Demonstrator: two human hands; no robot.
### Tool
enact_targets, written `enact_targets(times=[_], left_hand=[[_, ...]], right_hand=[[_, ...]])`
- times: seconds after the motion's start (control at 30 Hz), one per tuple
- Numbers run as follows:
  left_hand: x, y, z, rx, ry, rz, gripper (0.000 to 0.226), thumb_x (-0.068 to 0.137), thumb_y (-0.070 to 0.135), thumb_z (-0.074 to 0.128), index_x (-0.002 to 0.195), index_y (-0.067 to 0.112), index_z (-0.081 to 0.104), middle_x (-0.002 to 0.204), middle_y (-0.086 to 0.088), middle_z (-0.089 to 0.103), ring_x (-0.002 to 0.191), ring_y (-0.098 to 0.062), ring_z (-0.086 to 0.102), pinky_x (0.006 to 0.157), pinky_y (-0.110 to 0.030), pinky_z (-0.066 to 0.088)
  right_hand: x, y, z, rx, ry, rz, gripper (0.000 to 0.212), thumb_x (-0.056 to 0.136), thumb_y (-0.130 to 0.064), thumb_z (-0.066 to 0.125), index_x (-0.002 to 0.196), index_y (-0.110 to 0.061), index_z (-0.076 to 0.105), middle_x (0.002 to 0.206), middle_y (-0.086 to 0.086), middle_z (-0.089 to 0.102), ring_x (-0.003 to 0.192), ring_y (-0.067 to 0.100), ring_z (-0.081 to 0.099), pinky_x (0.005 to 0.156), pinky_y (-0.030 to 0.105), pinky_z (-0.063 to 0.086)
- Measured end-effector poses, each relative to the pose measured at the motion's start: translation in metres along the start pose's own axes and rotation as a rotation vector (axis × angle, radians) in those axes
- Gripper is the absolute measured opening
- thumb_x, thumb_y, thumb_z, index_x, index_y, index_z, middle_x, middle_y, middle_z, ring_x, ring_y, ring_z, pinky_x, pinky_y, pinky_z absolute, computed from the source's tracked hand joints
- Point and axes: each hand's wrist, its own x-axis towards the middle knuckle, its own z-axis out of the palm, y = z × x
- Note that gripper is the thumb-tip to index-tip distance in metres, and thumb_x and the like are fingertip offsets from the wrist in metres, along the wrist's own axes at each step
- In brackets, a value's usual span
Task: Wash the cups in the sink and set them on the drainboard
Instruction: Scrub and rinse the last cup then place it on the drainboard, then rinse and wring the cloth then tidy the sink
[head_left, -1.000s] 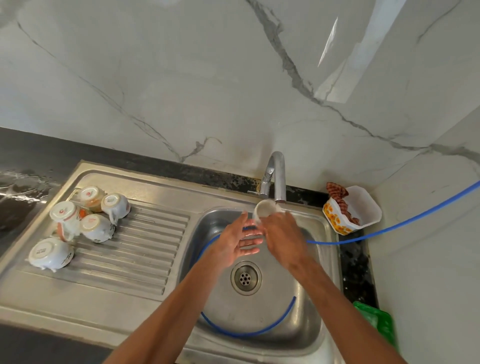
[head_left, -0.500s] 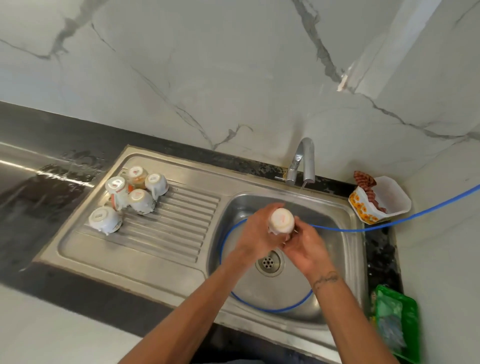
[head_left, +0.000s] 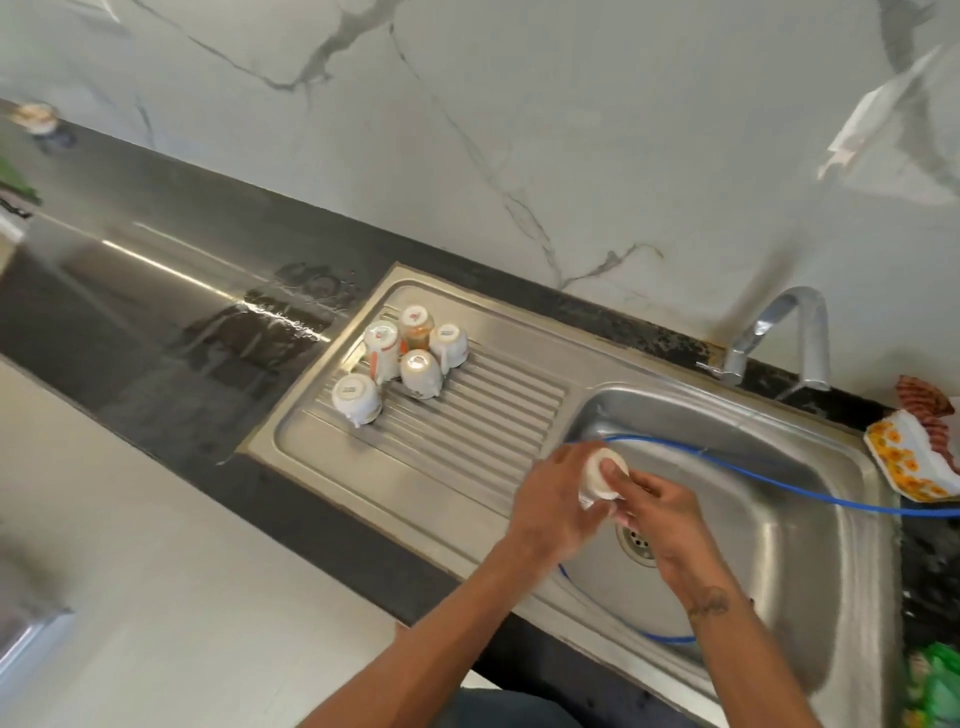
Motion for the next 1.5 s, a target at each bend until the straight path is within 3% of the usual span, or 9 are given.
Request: enact_targets(times=[0.13,0.33,0.47,0.67,0.83,1.03,1.13,1.3,1.5], left_hand=[[-0.007,-0.068,-0.065,0.003,0.121,-0.049,0.064,0.086,0.039,0.081,0.143,0.026,0.058,0.137,0.004,0.064,0.12,-0.015,0.053,0.1,-0.006,0.027],[-0.008,-0.163,-0.141,-0.076,0.203,-0.2,0.06,0.087,0.031,0.083,0.141,0.031,0.056,0.126,0.013,0.051,0.113,-0.005,0.05,0.094,-0.001,0.032],[-0.004,-0.186,-0.167,-0.218,0.258,-0.266,0.05,0.092,0.021,0.079,0.134,0.037,0.057,0.12,0.033,0.057,0.116,0.003,0.058,0.099,-0.016,0.048],[-0.003,-0.205,-0.167,-0.308,0.232,-0.284,0.054,0.099,0.006,0.065,0.143,0.034,0.054,0.133,0.021,0.063,0.124,-0.005,0.062,0.101,-0.043,0.058],[0.004,-0.203,-0.166,-0.307,0.227,-0.282,0.046,0.098,0.013,0.07,0.139,0.031,0.057,0.127,0.01,0.056,0.111,-0.008,0.065,0.093,-0.033,0.06],[-0.001,-0.197,-0.159,-0.313,0.211,-0.29,0.061,0.096,0.014,0.074,0.151,0.017,0.048,0.138,-0.005,0.052,0.111,-0.013,0.065,0.083,-0.018,0.055],[-0.001,-0.183,-0.152,-0.28,0.228,-0.238,0.05,0.097,0.014,0.072,0.143,0.018,0.052,0.131,-0.01,0.056,0.105,-0.022,0.067,0.081,-0.034,0.061],[0.015,-0.114,-0.115,-0.309,0.0,-0.104,0.028,0.102,0.014,0.064,0.13,0.02,0.06,0.101,-0.001,0.07,0.088,-0.012,0.068,0.067,-0.004,0.049],[0.015,-0.045,-0.023,-0.365,-0.252,-0.116,0.033,0.096,0.007,0.071,0.121,0.027,0.067,0.091,0.004,0.075,0.083,-0.009,0.074,0.073,-0.01,0.053]], right_hand=[[0.012,-0.005,0.099,0.03,-0.132,0.04,0.037,0.086,-0.034,0.083,0.109,-0.005,0.078,0.098,0.016,0.081,0.093,0.029,0.075,0.091,0.041,0.06],[0.024,0.001,0.24,-0.11,-0.174,-0.011,0.032,0.088,-0.041,0.081,0.109,-0.018,0.08,0.095,-0.001,0.082,0.095,0.02,0.078,0.086,0.035,0.061],[0.032,0.005,0.293,-0.141,-0.117,-0.03,0.026,0.091,-0.042,0.078,0.109,-0.023,0.08,0.097,-0.007,0.082,0.094,0.011,0.077,0.092,0.039,0.062],[0.048,0.006,0.322,-0.214,0.09,-0.032,0.014,0.094,-0.038,0.072,0.103,-0.029,0.077,0.096,-0.011,0.079,0.092,0.007,0.074,0.093,0.043,0.061],[0.054,0.002,0.327,-0.314,0.173,-0.045,0.036,0.092,-0.037,0.073,0.125,-0.022,0.071,0.116,-0.005,0.074,0.106,0.012,0.07,0.098,0.038,0.058],[0.047,-0.003,0.315,-0.261,0.227,-0.028,0.039,0.09,-0.036,0.074,0.125,-0.02,0.069,0.117,-0.002,0.073,0.108,0.017,0.069,0.098,0.037,0.056],[0.039,0.001,0.291,-0.211,0.225,-0.01,0.03,0.089,-0.039,0.072,0.116,-0.024,0.072,0.114,-0.007,0.074,0.105,0.014,0.07,0.097,0.04,0.059],[0.015,0.007,0.203,-0.158,0.296,-0.084,0.013,0.091,-0.033,0.07,0.096,-0.024,0.078,0.093,-0.007,0.079,0.088,0.006,0.074,0.088,0.03,0.06],[-0.01,0.039,0.061,0.012,0.42,-0.013,0.017,0.088,-0.019,0.067,0.073,-0.017,0.076,0.078,0.012,0.078,0.07,0.017,0.07,0.079,0.046,0.06]])
